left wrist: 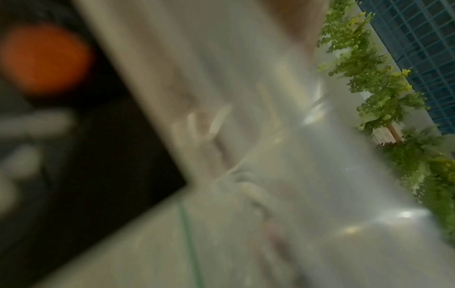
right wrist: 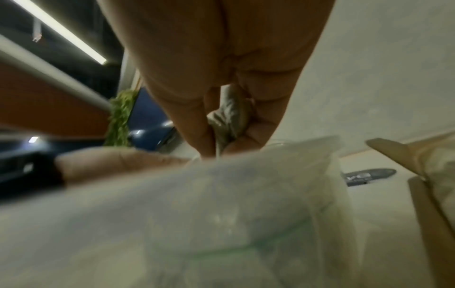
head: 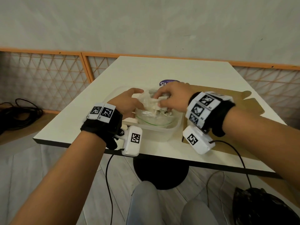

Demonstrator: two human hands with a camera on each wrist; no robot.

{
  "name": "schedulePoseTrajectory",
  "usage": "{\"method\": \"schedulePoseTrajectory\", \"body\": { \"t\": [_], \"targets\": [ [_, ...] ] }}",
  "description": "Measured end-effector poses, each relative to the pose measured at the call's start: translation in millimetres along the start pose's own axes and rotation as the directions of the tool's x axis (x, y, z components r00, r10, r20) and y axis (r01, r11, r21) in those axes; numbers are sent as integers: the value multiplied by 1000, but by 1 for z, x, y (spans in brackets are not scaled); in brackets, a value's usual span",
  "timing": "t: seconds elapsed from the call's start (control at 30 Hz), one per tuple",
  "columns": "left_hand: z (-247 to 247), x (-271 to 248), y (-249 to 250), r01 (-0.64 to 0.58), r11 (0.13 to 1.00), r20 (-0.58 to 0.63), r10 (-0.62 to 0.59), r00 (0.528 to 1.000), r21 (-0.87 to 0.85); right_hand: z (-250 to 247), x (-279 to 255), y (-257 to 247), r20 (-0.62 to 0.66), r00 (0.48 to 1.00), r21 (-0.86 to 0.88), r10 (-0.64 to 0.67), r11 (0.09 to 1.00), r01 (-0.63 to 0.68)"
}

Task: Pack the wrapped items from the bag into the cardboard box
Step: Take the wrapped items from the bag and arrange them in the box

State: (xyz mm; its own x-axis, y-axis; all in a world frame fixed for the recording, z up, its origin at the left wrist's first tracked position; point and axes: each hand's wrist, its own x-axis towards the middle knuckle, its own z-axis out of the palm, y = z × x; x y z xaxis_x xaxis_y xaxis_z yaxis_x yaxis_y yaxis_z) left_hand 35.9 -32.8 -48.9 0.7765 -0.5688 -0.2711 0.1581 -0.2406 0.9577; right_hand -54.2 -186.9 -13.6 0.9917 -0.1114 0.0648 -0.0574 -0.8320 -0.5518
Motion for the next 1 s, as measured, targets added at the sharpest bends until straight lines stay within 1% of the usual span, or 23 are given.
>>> {"method": "schedulePoseTrajectory", "body": {
  "t": [0.07,0.13,0.2,0.27,0.33,0.37,0.4,0.43,0.47,0.5,0.57,0.63,0.73,0.8,0.83,0.87,0.93,1.0],
  "targets": [
    [-1,-1,0,-31,997,10,32,999,-66,10,3,-6,58,997,-235,-46,970,58],
    [-3,-2,0,-49,992,29,53,998,-118,17,5,-10,87,994,-346,-63,934,89],
    [-6,-3,-1,-62,987,77,74,994,-146,22,5,-11,91,994,-360,-66,928,94],
    [-6,-3,-1,-73,984,102,90,991,-161,23,5,-9,59,996,-321,-60,944,76],
    [-5,-3,0,-80,986,85,94,992,-149,18,4,-6,-6,999,-237,-40,971,37],
    [-5,-2,0,-78,990,66,87,994,-120,15,5,-3,-38,999,-156,-12,988,6],
    [-4,-2,0,-72,994,46,76,996,-84,12,5,1,-56,998,-33,32,999,-33],
    [-4,-1,-1,-63,997,31,64,997,-53,8,5,4,-65,995,113,82,991,-74],
    [-4,-1,-1,-50,998,19,51,999,-34,4,5,7,-75,989,244,129,964,-107],
    [-4,-1,-1,-39,999,8,39,999,-23,-1,3,9,-90,983,338,161,933,-122],
    [-4,-1,-1,-24,1000,-13,24,1000,-9,-11,-3,15,-103,976,446,192,886,-127],
    [-3,-2,0,-21,1000,-36,21,999,1,-21,-11,20,-98,974,513,203,849,-126],
    [1,-4,2,-35,999,-53,36,998,6,-29,-16,25,-107,971,535,214,836,-125],
    [5,-6,3,-49,999,-53,49,997,16,-25,-15,26,-91,976,505,199,854,-127],
    [6,-6,4,-54,998,-50,55,997,21,-22,-13,25,-67,981,457,180,880,-130],
    [7,-7,4,-60,998,-45,62,997,26,-17,-12,22,-34,988,377,154,917,-130],
    [9,-9,5,-72,997,-26,73,997,36,-6,-8,14,38,994,146,107,983,-111],
    [11,-12,6,-79,996,11,78,997,34,3,-5,7,28,993,-88,115,990,-112]
  ]
}}
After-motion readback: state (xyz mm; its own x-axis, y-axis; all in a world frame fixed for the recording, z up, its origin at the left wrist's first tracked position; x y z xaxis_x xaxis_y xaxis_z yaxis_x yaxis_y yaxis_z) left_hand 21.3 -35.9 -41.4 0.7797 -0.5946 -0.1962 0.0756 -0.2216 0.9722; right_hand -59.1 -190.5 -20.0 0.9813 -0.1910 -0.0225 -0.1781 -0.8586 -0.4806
